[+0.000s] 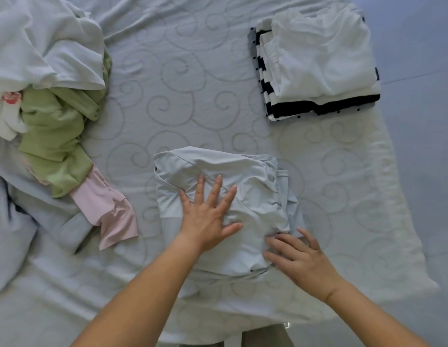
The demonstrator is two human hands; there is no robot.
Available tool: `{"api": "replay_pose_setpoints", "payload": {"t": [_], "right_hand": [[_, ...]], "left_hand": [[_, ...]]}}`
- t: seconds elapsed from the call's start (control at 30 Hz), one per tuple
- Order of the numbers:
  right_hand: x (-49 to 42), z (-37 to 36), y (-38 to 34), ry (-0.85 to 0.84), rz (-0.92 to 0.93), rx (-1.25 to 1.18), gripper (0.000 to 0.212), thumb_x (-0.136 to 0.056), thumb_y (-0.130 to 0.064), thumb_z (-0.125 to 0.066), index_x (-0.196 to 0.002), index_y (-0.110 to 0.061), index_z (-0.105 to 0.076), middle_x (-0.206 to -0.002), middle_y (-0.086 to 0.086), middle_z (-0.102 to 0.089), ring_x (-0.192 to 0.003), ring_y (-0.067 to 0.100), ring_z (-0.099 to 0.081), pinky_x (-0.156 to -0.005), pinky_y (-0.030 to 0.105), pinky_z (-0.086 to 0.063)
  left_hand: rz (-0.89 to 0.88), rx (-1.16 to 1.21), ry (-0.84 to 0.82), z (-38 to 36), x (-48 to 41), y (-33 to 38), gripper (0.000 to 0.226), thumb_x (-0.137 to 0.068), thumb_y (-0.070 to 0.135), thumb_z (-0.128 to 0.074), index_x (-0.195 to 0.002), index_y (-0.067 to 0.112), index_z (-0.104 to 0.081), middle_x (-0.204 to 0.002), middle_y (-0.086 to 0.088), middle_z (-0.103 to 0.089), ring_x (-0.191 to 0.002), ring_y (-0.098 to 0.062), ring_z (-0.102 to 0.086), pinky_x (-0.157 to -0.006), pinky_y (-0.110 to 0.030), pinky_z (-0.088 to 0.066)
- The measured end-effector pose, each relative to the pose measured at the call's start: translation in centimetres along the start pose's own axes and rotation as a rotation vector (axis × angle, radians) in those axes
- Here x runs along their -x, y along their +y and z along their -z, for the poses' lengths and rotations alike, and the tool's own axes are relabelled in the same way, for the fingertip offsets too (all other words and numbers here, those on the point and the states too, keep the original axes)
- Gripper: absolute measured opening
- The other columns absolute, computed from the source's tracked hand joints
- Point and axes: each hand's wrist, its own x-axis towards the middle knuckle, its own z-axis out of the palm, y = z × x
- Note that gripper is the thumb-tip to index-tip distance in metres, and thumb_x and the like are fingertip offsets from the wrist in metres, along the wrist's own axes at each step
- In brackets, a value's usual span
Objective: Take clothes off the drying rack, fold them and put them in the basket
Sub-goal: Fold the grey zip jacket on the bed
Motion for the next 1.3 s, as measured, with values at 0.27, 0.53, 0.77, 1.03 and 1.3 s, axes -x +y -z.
{"api": "replay_pose_setpoints", "payload": {"t": [0.27, 0.53, 0.77, 1.03, 1.3], "right_hand": [[-1.3, 0.3, 1.1, 0.093, -0.158, -0.207, 0.038, -0.099, -0.044, -0.045, -0.082, -0.026, -0.074, -0.088, -0.015, -0.073, -0.090, 0.008, -0.067, -0.106, 0.048, -0.033], [1.9, 2.4, 1.4, 0.042, -0.174, -0.183, 0.041, -0.096, -0.048, -0.048, -0.073, -0.024, -0.072, -0.080, -0.015, -0.072, -0.092, 0.005, -0.067, -0.104, 0.045, -0.037], [1.0, 3.0, -1.8, -0.081, -0.255, -0.081, 0.046, -0.095, -0.056, -0.040, -0.109, -0.025, -0.071, -0.125, 0.001, -0.063, -0.120, 0.022, -0.054, -0.109, 0.052, -0.030], [-5.8, 0.7, -1.2, -0.069, -0.562, -0.019, 0.044, -0.086, -0.055, -0.044, -0.111, -0.030, -0.068, -0.113, 0.001, -0.066, -0.102, 0.026, -0.063, -0.111, 0.060, -0.014], [-9.3, 1.4, 0.6, -0.103, -1.351, -0.313, 0.084, -0.084, -0.067, -0.049, -0.150, -0.024, -0.020, -0.139, 0.015, -0.044, -0.125, 0.035, -0.043, -0.103, 0.049, -0.031]], "left_hand": [[0.008, 0.006, -0.045, 0.4, 0.2, -0.1, 0.088, -0.073, 0.083, -0.006, -0.149, 0.040, 0.005, -0.161, -0.001, 0.007, -0.144, -0.040, 0.014, -0.101, -0.076, -0.001], [-0.091, -0.026, -0.013, 0.0, 2.8, -0.6, 0.086, -0.078, 0.081, -0.021, -0.150, 0.038, -0.001, -0.161, -0.005, -0.005, -0.145, -0.041, -0.002, -0.102, -0.075, -0.005], [-0.130, -0.048, 0.000, -1.5, 4.9, -0.6, 0.098, -0.068, 0.082, -0.038, -0.151, 0.035, -0.017, -0.159, -0.006, -0.015, -0.144, -0.042, -0.009, -0.102, -0.074, -0.004], [-0.099, 0.129, 0.173, -0.8, 4.2, -1.9, 0.085, -0.077, 0.076, -0.039, -0.149, 0.034, -0.023, -0.159, -0.006, -0.013, -0.146, -0.034, -0.009, -0.113, -0.061, -0.012], [0.613, 0.943, 0.279, -0.2, 5.8, -5.0, 0.093, -0.076, 0.062, -0.052, -0.152, 0.031, -0.010, -0.148, -0.013, -0.027, -0.134, -0.026, -0.034, -0.101, -0.024, -0.026]]}}
